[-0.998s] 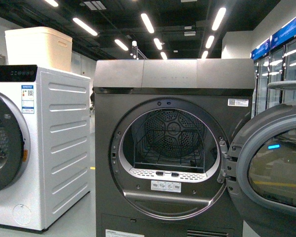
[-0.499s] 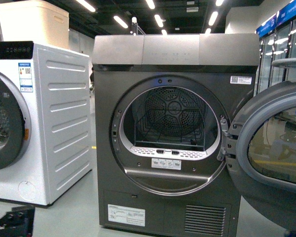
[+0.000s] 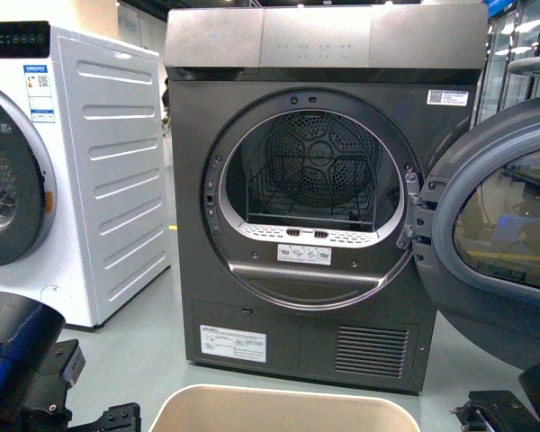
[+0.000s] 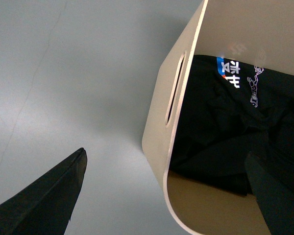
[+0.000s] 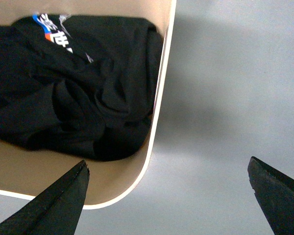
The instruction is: Move hamper under clothes hanger
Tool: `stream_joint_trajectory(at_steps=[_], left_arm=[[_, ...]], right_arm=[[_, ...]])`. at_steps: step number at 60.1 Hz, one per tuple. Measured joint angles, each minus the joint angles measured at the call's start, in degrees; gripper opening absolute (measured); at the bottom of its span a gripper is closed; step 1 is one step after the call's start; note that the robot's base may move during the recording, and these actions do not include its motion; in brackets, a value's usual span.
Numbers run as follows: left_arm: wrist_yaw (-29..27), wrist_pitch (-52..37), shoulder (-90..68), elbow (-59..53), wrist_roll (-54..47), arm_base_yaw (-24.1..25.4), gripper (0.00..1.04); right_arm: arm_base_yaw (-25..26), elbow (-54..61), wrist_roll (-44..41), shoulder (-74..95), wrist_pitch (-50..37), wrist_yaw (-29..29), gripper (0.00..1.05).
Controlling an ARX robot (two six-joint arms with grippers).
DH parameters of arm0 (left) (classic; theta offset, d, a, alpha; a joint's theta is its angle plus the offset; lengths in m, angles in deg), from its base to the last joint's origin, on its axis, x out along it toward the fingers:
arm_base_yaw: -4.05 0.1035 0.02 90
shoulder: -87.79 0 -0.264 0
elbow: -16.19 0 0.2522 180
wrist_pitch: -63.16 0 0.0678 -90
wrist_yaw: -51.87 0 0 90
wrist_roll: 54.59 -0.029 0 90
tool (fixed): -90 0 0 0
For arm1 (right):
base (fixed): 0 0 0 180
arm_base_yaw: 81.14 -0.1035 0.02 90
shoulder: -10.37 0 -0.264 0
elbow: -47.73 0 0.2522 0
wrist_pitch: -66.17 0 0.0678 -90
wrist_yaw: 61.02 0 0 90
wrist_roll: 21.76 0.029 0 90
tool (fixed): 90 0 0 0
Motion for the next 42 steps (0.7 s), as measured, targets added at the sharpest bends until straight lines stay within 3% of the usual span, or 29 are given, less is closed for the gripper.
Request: stream_joint_trajectory(at_steps=[20,42], left_arm=[[3.9,9.6,-4.9,7.8,5.0,0.2,0.98],[4.2,12.5,-7.3,10.1,-0.2,0.4,0.98]], right_arm=[[-1.8,-9.3,-0.6,5.6,6.6,2.7,0.97],[-3.0,-13.1,-0.6,9.6,7.5,3.5,0.97]])
